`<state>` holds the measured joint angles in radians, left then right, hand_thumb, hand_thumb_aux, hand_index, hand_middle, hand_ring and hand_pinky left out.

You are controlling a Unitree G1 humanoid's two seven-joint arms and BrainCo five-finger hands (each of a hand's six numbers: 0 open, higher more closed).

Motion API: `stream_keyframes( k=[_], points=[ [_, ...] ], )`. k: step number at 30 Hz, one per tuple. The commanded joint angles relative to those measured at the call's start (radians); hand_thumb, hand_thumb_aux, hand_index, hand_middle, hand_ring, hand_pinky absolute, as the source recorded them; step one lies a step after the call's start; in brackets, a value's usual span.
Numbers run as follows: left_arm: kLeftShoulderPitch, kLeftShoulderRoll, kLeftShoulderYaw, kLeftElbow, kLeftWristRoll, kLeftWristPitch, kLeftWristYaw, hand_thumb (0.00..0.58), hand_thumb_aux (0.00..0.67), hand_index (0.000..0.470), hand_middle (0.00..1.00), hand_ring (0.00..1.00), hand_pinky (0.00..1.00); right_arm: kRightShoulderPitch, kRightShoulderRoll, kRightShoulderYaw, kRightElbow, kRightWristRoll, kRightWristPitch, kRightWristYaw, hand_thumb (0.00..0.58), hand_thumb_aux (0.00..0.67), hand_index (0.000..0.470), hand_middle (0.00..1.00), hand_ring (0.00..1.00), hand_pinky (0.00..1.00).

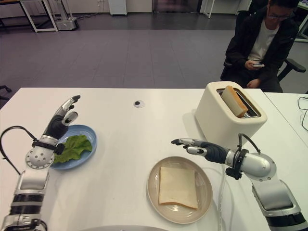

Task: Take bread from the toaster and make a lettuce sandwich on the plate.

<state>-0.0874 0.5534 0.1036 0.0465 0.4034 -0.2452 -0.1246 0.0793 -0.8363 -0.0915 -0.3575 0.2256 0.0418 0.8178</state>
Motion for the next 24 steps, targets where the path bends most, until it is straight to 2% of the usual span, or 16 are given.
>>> stream_keyframes(
  k=[1,4,9,10,11,12,24],
  points=[
    [0.112,0.159,-0.056,-0.009,0.255,0.086,-0.025,0.000,0.000,0.000,0.00,0.00,0.00,-0.075,0.052,-0.071,-0.044,0.105,0.061,-0.046,0.000,0.000,0.000,0.00,0.00,0.00],
    [0.178,0.231,-0.091,-0.046,0.372,0.148,-0.083,0.000,0.000,0.000,0.00,0.00,0.00,-0.137,0.111,-0.102,-0.046,0.167,0.120,-0.118,0.000,0.000,0.000,0.00,0.00,0.00],
    [0.184,0.273,-0.154,-0.016,0.485,0.211,-0.109,0.000,0.000,0.000,0.00,0.00,0.00,-0.214,0.180,-0.139,-0.055,0.233,0.183,-0.211,0.000,0.000,0.000,0.00,0.00,0.00],
    [0.181,0.277,-0.160,-0.009,0.495,0.218,-0.104,0.307,0.210,0.147,0.00,0.00,0.00,-0.214,0.186,-0.143,-0.061,0.239,0.189,-0.216,0.000,0.000,0.000,0.00,0.00,0.00],
    [0.177,0.277,-0.166,-0.004,0.502,0.220,-0.099,0.536,0.486,0.341,0.00,0.00,0.00,-0.213,0.190,-0.144,-0.066,0.243,0.194,-0.218,0.000,0.000,0.000,0.00,0.00,0.00],
    [0.175,0.274,-0.173,-0.005,0.508,0.221,-0.095,0.580,0.670,0.470,0.00,0.00,0.00,-0.212,0.192,-0.145,-0.069,0.245,0.198,-0.220,0.000,0.000,0.000,0.00,0.00,0.00],
    [0.127,0.262,-0.172,-0.147,0.517,0.208,0.007,0.580,0.670,0.470,0.00,0.00,0.00,-0.211,0.214,-0.161,-0.074,0.257,0.220,-0.233,0.000,0.000,0.000,0.00,0.00,0.00]
  ],
)
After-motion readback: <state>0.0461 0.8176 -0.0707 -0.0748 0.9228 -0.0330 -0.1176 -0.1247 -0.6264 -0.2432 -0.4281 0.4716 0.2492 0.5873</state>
